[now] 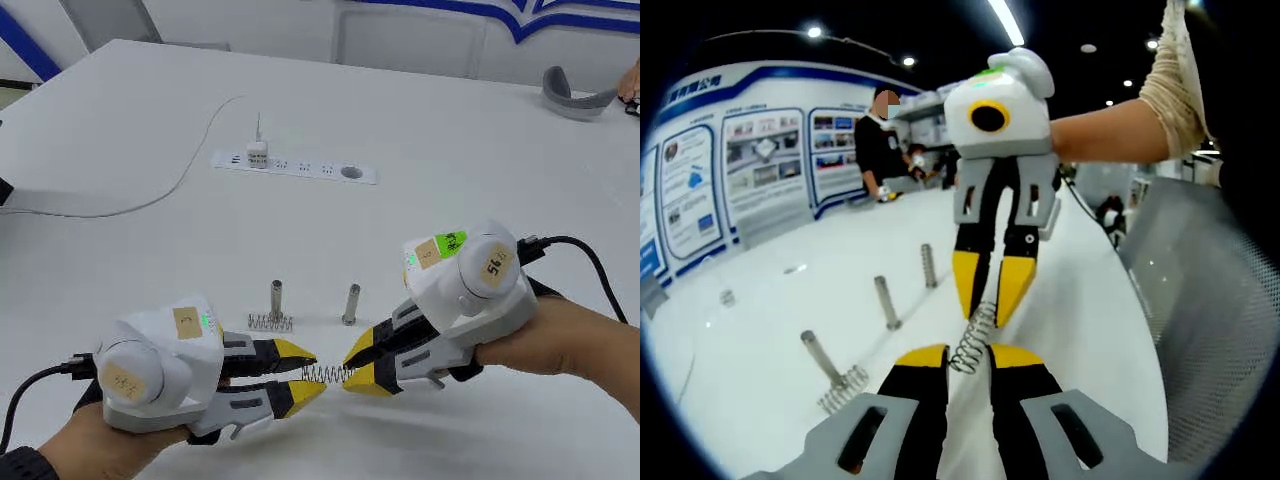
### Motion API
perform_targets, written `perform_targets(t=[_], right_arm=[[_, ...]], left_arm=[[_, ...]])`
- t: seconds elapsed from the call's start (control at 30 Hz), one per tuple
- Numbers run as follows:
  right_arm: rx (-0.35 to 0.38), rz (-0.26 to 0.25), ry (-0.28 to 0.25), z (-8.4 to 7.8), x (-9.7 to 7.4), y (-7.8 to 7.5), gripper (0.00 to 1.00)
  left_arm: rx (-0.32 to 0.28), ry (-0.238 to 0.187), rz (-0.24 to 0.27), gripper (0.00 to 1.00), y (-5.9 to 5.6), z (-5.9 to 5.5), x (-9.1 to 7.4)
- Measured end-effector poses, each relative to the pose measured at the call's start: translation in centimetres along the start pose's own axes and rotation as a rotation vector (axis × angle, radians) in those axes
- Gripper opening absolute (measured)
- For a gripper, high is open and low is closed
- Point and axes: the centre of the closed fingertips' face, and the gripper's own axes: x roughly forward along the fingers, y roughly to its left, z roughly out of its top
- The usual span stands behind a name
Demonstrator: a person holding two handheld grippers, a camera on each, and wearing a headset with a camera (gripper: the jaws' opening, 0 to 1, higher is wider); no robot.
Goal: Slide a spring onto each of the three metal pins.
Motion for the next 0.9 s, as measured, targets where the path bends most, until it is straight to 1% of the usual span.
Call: perform_targets(t=[0.33,0.53,0.9], right_arm=[[0.006,0.006,-0.022,1.1,-0.9,0.0,0.11],[0.017,0.008,-0.062,2.2,-1.4,0.0,0.11],[0.003,0.004,-0.11,3.9,-1.4,0.2,0.11]], left_arm=[[0.018,0.001,-0.004,0.13,0.0,0.0,0.2],[0.029,0.006,-0.005,0.12,0.0,0.1,0.3],[0.023,0.002,-0.007,0.11,-0.2,0.2,0.5]])
